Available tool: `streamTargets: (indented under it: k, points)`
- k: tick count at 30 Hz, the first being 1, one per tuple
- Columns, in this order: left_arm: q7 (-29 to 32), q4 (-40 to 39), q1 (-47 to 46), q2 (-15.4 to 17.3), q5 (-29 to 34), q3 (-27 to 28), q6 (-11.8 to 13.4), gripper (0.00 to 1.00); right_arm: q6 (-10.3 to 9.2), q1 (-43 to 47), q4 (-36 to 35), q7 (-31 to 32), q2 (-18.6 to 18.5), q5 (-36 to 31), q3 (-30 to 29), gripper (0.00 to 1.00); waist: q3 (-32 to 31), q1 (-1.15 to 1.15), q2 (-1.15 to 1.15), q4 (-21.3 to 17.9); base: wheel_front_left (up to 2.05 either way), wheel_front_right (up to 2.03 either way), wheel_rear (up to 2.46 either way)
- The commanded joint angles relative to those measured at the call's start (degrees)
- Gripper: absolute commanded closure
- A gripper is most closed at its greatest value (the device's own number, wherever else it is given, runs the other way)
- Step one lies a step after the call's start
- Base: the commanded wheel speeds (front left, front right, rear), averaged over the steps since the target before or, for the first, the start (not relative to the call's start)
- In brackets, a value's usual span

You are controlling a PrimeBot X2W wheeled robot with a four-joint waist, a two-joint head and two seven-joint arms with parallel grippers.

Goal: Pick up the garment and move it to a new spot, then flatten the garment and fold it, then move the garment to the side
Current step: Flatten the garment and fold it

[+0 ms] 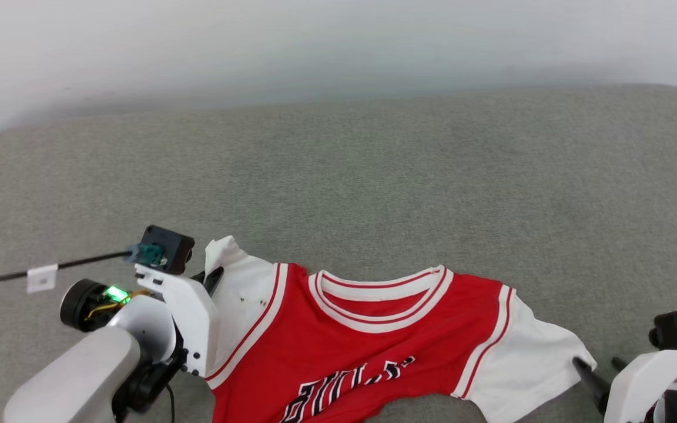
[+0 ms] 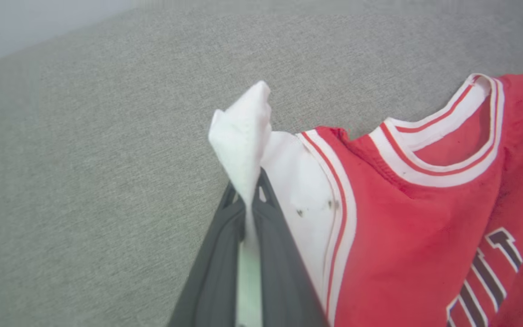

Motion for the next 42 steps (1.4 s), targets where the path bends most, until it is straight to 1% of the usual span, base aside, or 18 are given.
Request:
streamTargets:
  k: [1,4,7,11,14,15,16,17,21,26,32,36,39,40,42]
  points:
    - [-1.26,-2.60,1.97,0.85,0.06,0.79,1.94,1.00,-0.02,-0.53,0.92,4.02,-0.90,1.41,0.63,0.00,-0.53,0.00,0.00,0.93,0.00,0.00,0.00]
    - [-2.64,-7.21,3.60,1.74,0.18,1.86,4.59,1.00,-0.02,-1.81,2.32,8.94,-2.03,2.37,1.86,0.00,0.13,0.00,0.00,2.12,0.00,0.00,0.00]
    - [-3.34,-10.60,4.40,2.33,0.47,2.44,6.16,1.00,-0.02,-3.38,4.21,10.95,-3.15,1.97,3.07,0.00,1.50,0.00,0.00,3.22,0.00,0.00,0.00]
    - [-4.04,-13.26,4.25,2.56,0.95,2.94,7.44,1.00,-0.03,-5.76,8.67,11.84,-3.05,1.99,3.97,0.00,3.71,0.00,0.00,4.40,0.00,0.00,0.00]
    - [-4.63,-13.97,4.33,2.23,0.77,3.31,7.85,1.00,-0.04,-6.34,12.53,13.76,-2.08,3.24,5.46,0.00,4.66,0.00,0.00,5.04,0.00,0.00,0.00]
    - [-4.77,-14.03,4.45,2.23,0.77,3.37,7.95,1.00,-0.03,-6.52,13.56,14.11,-1.83,3.67,5.95,0.58,4.88,0.00,0.00,5.16,0.00,0.00,0.00]
    - [-5.02,-13.96,4.62,2.18,0.62,3.53,8.06,1.00,-0.03,-6.76,14.29,14.49,-1.71,4.20,6.35,0.93,5.01,0.00,0.00,5.23,0.00,0.00,0.00]
    - [-5.04,-13.81,4.83,2.16,0.39,3.69,8.33,1.00,-0.03,-6.99,14.97,14.74,-1.54,4.72,6.36,1.00,5.10,0.00,0.00,5.25,0.00,0.00,0.00]
    - [-5.86,-13.19,5.56,2.52,0.04,4.56,9.42,1.00,-0.02,-8.16,13.96,14.02,-2.64,4.70,6.30,1.00,4.59,0.00,0.00,4.95,0.00,0.00,0.00]
    - [-7.22,-12.71,5.59,3.06,0.08,5.87,10.61,1.00,-0.02,-11.33,8.16,12.36,-4.82,3.18,5.15,1.00,2.26,0.00,0.00,3.94,0.00,0.00,0.00]
    - [-9.59,-11.44,2.39,3.63,1.09,8.67,11.86,1.00,-0.02,-15.97,2.06,12.03,-7.09,0.06,3.31,1.00,-1.05,0.00,0.00,2.92,0.00,0.00,0.00]
    - [-10.92,-9.18,-2.21,2.40,1.27,10.59,10.99,1.00,-0.03,-21.30,1.06,12.37,-8.59,-1.43,2.44,1.00,-2.28,0.00,0.00,2.69,0.00,0.00,0.00]
    - [-12.08,-5.75,-6.58,0.74,0.85,12.08,9.82,1.00,-0.02,-26.65,2.48,12.21,-9.29,-2.03,2.34,1.00,-2.29,0.00,0.00,2.57,0.00,0.00,0.00]
    - [-12.08,-5.75,-6.58,0.74,0.85,12.08,9.82,1.00,-0.02,-26.65,2.48,12.21,-9.29,-2.03,2.34,1.00,-2.29,0.00,0.00,2.57,0.00,0.00,0.00]
    - [-12.75,-3.05,-9.92,-0.58,0.63,12.81,8.62,1.00,-0.03,-30.54,3.78,11.38,-9.74,-1.97,2.22,1.00,-1.80,0.00,0.00,2.76,0.00,0.00,0.00]
